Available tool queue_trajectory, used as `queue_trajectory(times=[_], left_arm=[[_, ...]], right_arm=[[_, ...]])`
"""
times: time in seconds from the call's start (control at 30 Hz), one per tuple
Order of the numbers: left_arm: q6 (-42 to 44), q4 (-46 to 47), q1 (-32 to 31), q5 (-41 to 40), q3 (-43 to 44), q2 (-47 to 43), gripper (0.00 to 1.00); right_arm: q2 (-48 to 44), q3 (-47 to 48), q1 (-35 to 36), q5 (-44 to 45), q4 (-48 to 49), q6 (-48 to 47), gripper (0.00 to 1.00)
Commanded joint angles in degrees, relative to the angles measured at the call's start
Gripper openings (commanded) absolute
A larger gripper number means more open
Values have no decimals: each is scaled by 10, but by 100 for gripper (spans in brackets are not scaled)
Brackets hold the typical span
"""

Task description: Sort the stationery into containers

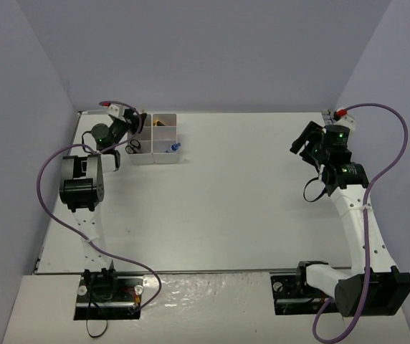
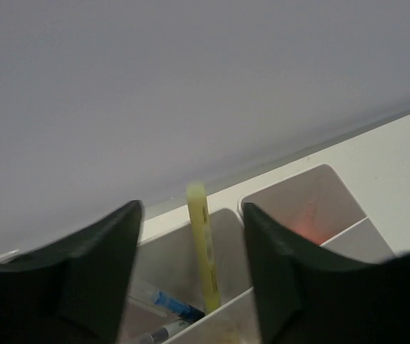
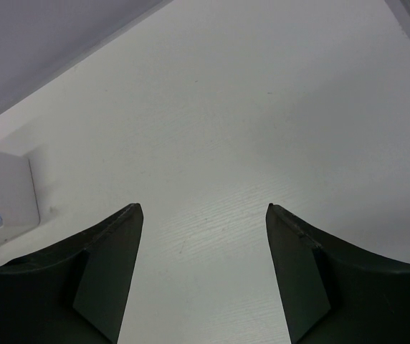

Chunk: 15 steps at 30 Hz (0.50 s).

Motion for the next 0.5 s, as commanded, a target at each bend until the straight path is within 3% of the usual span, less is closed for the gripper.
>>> queue_trajectory(times=[0.0,0.23,0.33,0.47], left_arm=[[3,84,-3,12,-3,-38,65],[-23,71,3,-13,-28,-118,71],[-36,40,12,-39,-45,-182,71],[-8,-155,36,-93,-29,-279,72]], right_arm=[[-5,29,5,10,11,-12,69],[-21,9,6,5,7,-24,77],[-30,3,6,2,2,-39,88],[-32,-15,6,-3,1,-49,100]])
